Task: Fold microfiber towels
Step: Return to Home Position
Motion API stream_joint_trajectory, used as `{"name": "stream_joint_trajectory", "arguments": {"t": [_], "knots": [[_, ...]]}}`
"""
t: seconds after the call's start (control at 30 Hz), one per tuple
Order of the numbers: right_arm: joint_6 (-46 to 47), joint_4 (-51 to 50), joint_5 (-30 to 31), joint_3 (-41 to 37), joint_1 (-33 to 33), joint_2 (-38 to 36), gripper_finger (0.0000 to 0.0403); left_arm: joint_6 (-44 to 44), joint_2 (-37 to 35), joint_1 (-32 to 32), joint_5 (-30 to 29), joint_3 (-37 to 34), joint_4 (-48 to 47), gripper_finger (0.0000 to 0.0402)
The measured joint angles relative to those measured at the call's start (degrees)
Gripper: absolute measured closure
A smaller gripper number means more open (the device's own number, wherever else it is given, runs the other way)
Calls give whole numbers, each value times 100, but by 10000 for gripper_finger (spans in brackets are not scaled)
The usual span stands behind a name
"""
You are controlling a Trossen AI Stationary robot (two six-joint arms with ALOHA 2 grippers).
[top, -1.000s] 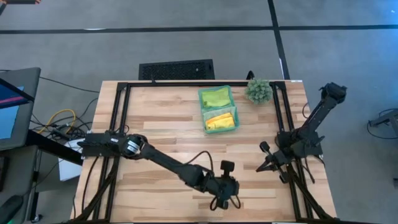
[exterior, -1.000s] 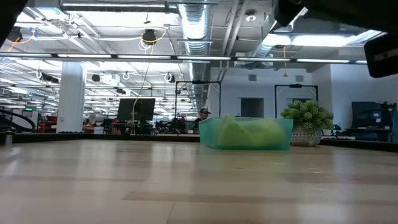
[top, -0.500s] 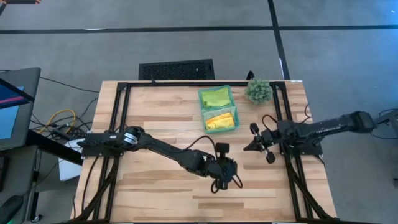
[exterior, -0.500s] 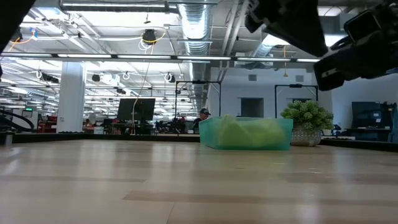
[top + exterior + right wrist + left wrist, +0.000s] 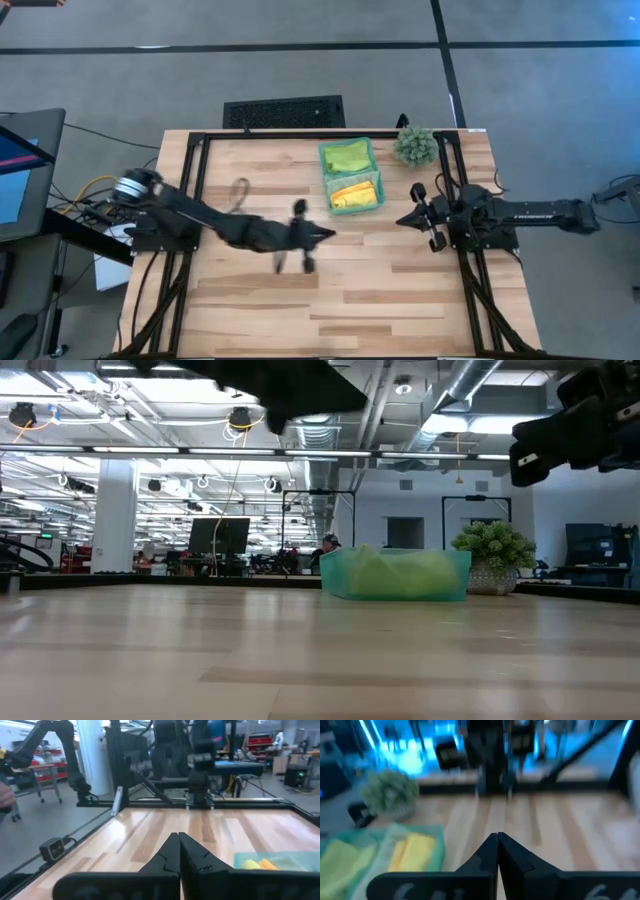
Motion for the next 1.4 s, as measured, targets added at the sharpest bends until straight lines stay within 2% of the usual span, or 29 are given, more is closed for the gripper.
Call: {"name": "stream_joint_trajectory", "arguments": {"t": [0.13,0.2,0.33,0.5,0.93,1.17,1.3,1.4], "knots": [[-9,-236,-2,0,-178,-272,389,194,-1051,-154,-4,-1439,1629,401],[2,-306,-2,0,-264,-352,390,184,-1488,-179,26,-2029,2033,401],[32,-378,-2,0,-370,-367,390,172,-2306,-136,-34,-2958,2292,401],[34,-403,-4,0,-375,-369,387,330,-3482,-79,-29,-3624,2271,401],[31,-416,2,0,-445,-369,388,773,-6595,39,79,-4346,108,401],[80,-451,0,0,-637,-369,388,738,-8090,329,778,-5003,-322,401],[86,-549,-5,-2,-734,-369,385,543,-8755,683,1390,-5340,-475,401],[1,-710,-132,-2,-814,-369,387,301,-9122,1021,1616,-5355,-903,401]]}}
